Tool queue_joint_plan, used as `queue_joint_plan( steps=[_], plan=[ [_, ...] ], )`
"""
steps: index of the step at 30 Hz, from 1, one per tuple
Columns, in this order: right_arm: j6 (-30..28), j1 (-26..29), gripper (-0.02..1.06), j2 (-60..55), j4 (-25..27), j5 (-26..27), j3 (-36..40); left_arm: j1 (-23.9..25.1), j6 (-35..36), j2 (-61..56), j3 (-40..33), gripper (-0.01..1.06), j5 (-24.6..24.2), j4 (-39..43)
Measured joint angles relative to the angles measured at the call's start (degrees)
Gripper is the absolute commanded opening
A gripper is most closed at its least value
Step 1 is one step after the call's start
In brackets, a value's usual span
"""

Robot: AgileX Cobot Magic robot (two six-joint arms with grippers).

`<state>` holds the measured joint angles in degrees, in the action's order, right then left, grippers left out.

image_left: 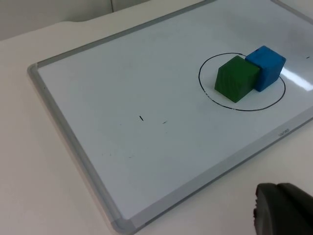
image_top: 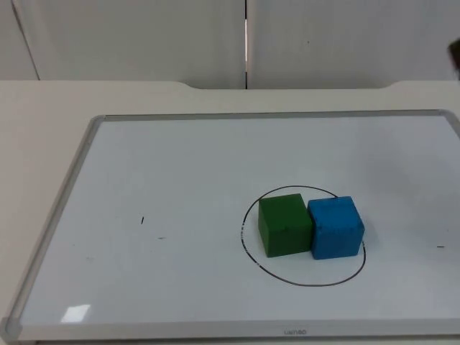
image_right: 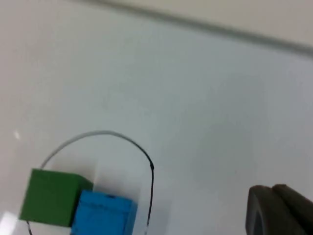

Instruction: Push the two cubes into the marked area.

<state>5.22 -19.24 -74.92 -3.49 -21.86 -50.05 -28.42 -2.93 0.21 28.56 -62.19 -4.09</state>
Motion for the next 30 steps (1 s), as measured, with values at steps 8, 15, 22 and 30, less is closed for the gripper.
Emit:
queue_joint_plan(
  steps=[8, 15, 22, 30],
  plan=[
    [0.0, 0.0, 0.0, 15.08, -0.64, -6.62, 0.0, 0.0, 0.0, 0.0, 0.0, 0.0, 0.0, 0.0],
    [0.0, 0.0, 0.0, 24.36, -0.64, -13.95, 0.0, 0.0, 0.0, 0.0, 0.0, 0.0, 0.0, 0.0],
    [-0.88, 0.0, 0.0, 32.14, -0.64, -16.43, 6.02, 0.0, 0.0, 0.0, 0.0, 0.0, 0.0, 0.0],
    [-2.47, 0.0, 0.0, 45.52, -0.51, -19.34, 14.82, 0.0, 0.0, 0.0, 0.0, 0.0, 0.0, 0.0]
  ],
)
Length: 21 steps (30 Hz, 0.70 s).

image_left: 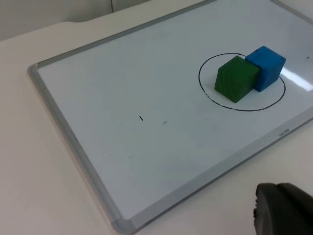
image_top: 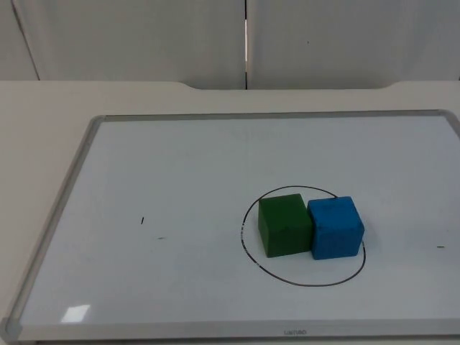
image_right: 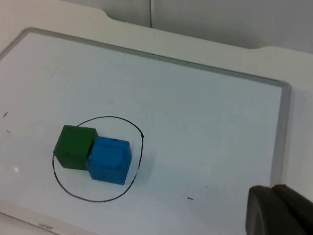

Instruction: Push the two cubes into the marked area.

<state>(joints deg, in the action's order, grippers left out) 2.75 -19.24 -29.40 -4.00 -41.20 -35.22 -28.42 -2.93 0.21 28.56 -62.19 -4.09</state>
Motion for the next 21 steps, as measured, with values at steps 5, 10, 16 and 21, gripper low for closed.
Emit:
queue_joint_plan(
  steps=[5, 10, 16, 21],
  plan=[
    [0.0, 0.0, 0.0, 8.36, 1.6, -3.37, 3.4, 0.0, 0.0, 0.0, 0.0, 0.0, 0.0, 0.0],
    [-1.09, 0.0, 0.0, 16.18, 2.91, -8.9, 4.65, 0.0, 0.0, 0.0, 0.0, 0.0, 0.0, 0.0],
    [-3.25, 0.0, 0.0, 25.08, 4.75, -11.39, 4.91, 0.0, 0.0, 0.0, 0.0, 0.0, 0.0, 0.0],
    [-7.31, 0.0, 0.0, 29.06, 8.58, -11.94, 4.91, 0.0, 0.0, 0.0, 0.0, 0.0, 0.0, 0.0]
  ],
)
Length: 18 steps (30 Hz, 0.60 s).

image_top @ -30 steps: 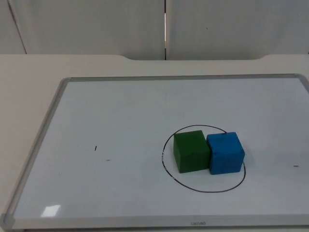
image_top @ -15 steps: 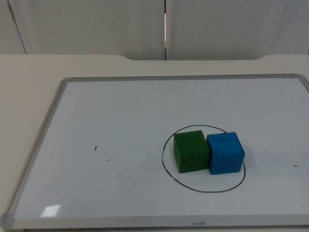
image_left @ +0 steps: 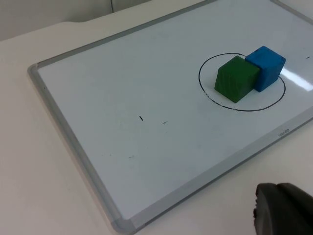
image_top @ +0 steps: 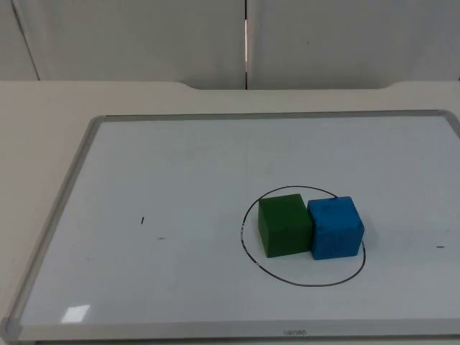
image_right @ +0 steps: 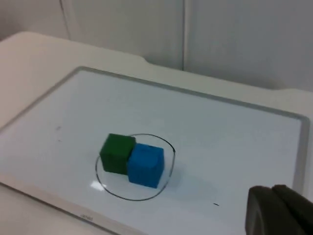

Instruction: Push the two cubes into the marked area.

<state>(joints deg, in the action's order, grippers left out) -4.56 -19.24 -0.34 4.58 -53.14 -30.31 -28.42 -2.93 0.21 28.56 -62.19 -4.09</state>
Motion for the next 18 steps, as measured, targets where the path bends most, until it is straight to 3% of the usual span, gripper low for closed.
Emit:
queue_joint_plan(
  steps=[6, 18],
  plan=[
    [-2.17, 0.0, 0.0, 0.17, 0.35, -8.09, -0.33, 0.0, 0.04, 0.0, 0.0, 0.0, 0.0, 0.0],
    [1.82, 0.0, 0.0, 0.17, -2.85, -8.88, 0.4, 0.0, 0.04, 0.0, 0.0, 0.0, 0.0, 0.0]
  ],
)
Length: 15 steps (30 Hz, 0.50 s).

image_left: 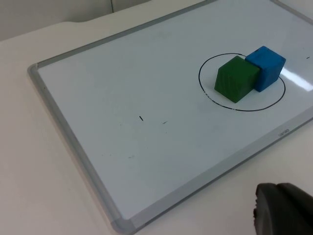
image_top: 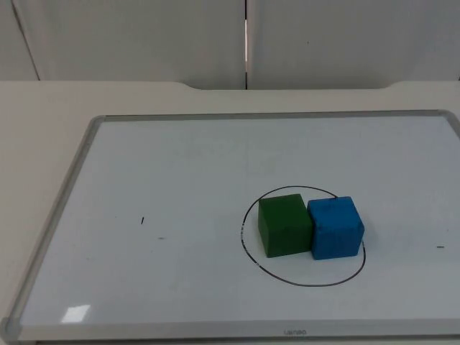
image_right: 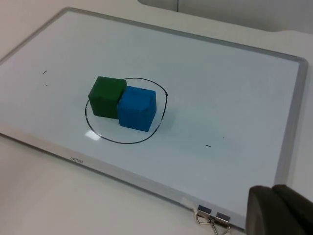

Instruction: Push the two cubes into the marked area.

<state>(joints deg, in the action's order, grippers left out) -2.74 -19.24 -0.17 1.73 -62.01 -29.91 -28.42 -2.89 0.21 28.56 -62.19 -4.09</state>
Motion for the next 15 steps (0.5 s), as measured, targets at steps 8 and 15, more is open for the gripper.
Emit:
queue_joint_plan(
  steps=[8, 15],
  plan=[
    [-1.45, 0.0, 0.0, 0.0, -0.72, 0.0, 0.0, 0.0, 0.0, 0.0, 0.0, 0.0, 0.0, 0.0],
    [0.06, 0.0, 0.02, 0.0, -1.73, 0.0, 0.0, 0.0, 0.0, 0.0, 0.0, 0.01, 0.0, 0.0]
  ],
)
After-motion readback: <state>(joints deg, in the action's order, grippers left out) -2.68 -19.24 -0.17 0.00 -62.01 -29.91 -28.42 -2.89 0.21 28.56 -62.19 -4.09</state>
